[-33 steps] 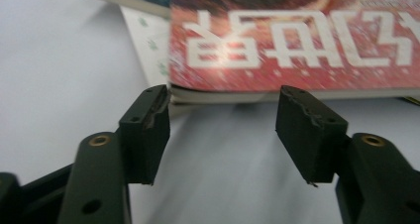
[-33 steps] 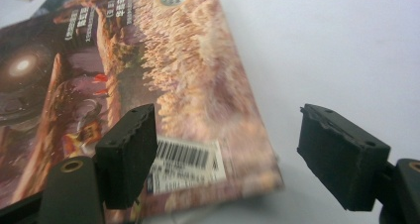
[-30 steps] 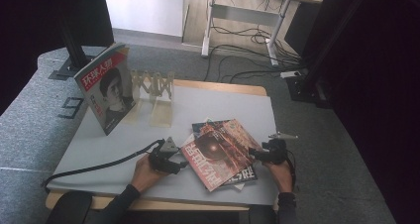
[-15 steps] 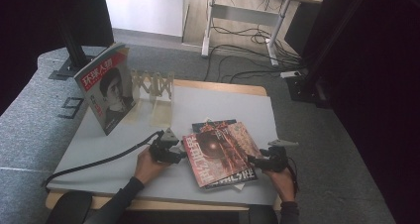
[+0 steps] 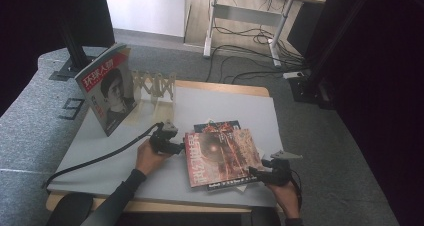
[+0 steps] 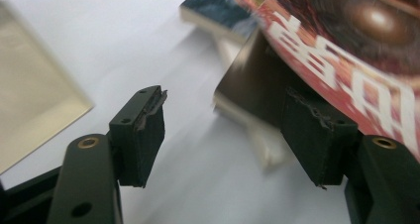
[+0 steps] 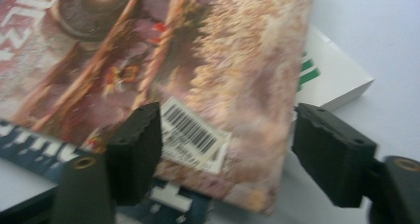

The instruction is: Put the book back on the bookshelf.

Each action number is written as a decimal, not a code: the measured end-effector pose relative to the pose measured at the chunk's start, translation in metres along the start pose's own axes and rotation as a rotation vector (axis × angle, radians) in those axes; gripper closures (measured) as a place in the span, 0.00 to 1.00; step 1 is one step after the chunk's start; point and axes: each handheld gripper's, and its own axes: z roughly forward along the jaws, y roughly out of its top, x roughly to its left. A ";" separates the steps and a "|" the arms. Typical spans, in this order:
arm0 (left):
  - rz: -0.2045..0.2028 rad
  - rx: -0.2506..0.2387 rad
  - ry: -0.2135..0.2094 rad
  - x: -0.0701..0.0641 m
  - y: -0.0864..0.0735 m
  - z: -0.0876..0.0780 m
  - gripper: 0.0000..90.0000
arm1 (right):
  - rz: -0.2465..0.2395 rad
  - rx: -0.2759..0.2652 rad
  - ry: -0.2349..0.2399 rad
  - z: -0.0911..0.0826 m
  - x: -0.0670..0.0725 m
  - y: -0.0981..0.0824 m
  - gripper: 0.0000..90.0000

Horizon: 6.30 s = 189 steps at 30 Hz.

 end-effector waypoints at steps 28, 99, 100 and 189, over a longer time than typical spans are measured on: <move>0.066 -0.038 -0.186 -0.084 -0.052 -0.024 0.19 | -0.125 0.016 0.030 0.098 -0.009 0.098 0.10; -0.055 -0.045 0.055 0.008 0.009 0.017 0.31 | -0.043 0.029 0.020 0.015 -0.013 0.018 0.22; -0.052 -0.042 0.061 0.010 0.010 0.019 0.31 | -0.046 0.031 0.024 0.013 -0.011 0.016 0.22; -0.041 -0.031 0.052 0.004 0.053 0.060 0.34 | -0.132 0.042 -0.008 0.043 0.008 0.049 0.16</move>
